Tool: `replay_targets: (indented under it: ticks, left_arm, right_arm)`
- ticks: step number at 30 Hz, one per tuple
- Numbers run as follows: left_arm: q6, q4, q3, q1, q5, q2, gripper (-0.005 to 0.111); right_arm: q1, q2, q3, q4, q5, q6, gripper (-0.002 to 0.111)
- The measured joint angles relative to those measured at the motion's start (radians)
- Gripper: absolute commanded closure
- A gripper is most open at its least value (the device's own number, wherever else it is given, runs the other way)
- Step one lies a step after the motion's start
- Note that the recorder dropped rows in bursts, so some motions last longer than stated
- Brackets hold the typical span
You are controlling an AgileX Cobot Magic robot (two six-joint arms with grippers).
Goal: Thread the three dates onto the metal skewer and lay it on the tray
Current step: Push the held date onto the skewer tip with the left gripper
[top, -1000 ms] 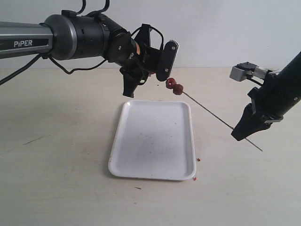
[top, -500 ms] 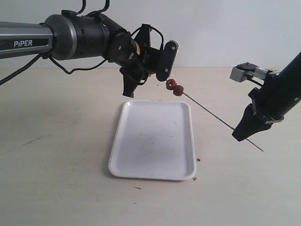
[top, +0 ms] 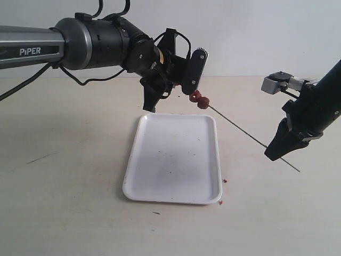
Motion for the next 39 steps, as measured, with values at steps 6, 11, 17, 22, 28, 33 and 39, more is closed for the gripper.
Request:
replay_targets:
  ticks: [6, 11, 17, 22, 28, 33, 39]
  left_arm:
    - [0.0, 0.004, 0.0, -0.003, 0.0, 0.0, 0.08]
    - [0.0, 0.018, 0.0, -0.006, 0.0, -0.002, 0.08]
    - [0.0, 0.022, 0.0, -0.007, 0.004, -0.013, 0.08]
    - [0.0, 0.023, 0.0, -0.007, 0.005, -0.025, 0.08]
    - [0.0, 0.024, 0.0, -0.007, 0.007, -0.035, 0.08]
    - [0.0, 0.025, 0.0, -0.007, 0.016, -0.037, 0.08]
    - [0.0, 0.025, 0.0, -0.007, 0.03, -0.037, 0.08]
  right_arm:
    - [0.0, 0.0, 0.0, -0.002, -0.004, -0.002, 0.108]
    - [0.0, 0.0, 0.0, -0.014, -0.008, 0.002, 0.108]
    - [0.0, 0.0, 0.0, -0.016, -0.009, 0.005, 0.108]
    - [0.0, 0.0, 0.0, -0.016, -0.01, 0.005, 0.108]
    - [0.0, 0.0, 0.0, -0.016, -0.016, 0.006, 0.108]
    - [0.0, 0.0, 0.0, -0.018, -0.018, 0.006, 0.108]
    - [0.0, 0.0, 0.0, -0.018, -0.019, 0.006, 0.108]
